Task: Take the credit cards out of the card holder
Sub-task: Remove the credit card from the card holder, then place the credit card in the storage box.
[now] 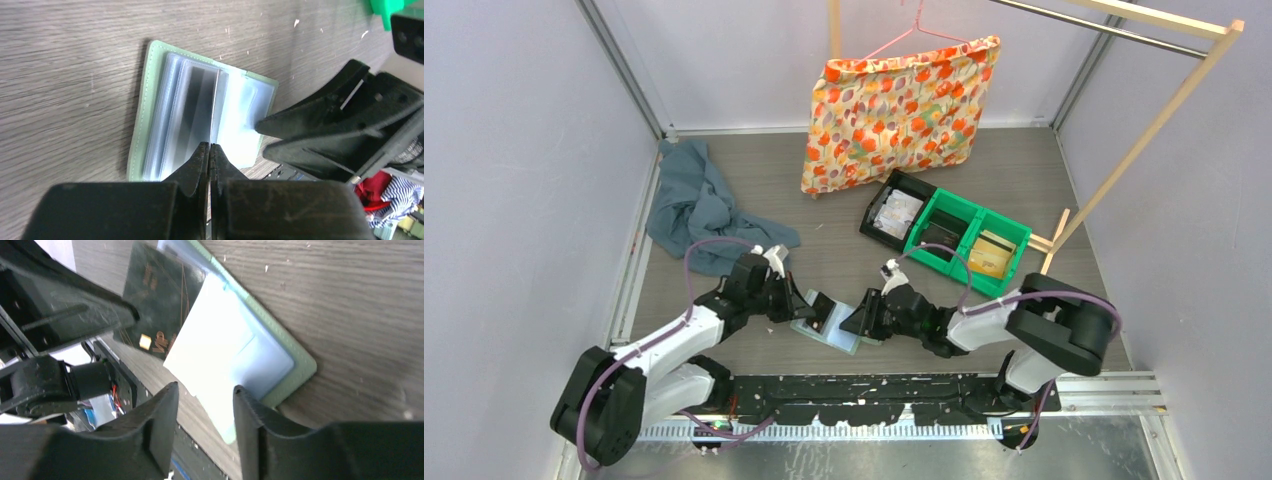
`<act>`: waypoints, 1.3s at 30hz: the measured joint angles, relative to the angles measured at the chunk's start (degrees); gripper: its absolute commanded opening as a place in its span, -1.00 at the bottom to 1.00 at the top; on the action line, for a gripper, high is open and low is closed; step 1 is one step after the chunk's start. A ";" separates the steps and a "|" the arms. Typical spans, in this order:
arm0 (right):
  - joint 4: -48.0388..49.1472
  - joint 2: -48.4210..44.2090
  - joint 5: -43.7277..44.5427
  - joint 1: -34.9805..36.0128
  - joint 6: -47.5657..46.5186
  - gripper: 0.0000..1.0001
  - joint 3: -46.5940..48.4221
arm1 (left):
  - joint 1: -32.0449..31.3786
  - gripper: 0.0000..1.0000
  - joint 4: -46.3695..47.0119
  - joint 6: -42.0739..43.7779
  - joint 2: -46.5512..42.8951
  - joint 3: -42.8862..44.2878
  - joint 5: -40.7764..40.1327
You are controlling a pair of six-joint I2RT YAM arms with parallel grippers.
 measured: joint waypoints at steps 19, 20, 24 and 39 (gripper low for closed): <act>-22.43 -40.85 -0.66 -5.38 -5.73 0.73 1.40 | 0.28 -0.99 -6.60 -10.71 -13.62 9.42 9.90; -20.76 -40.41 -1.92 -5.77 -5.33 0.73 0.72 | 0.28 -0.99 -5.81 -11.58 -13.46 9.42 11.37; -14.56 -37.00 -5.90 -7.23 -2.95 0.69 -0.92 | 0.28 -0.99 -1.27 -15.89 -13.42 9.42 16.41; 10.45 -23.85 -14.19 -8.52 6.23 -0.46 -4.28 | 0.28 -0.99 13.42 -24.57 -9.88 6.75 23.34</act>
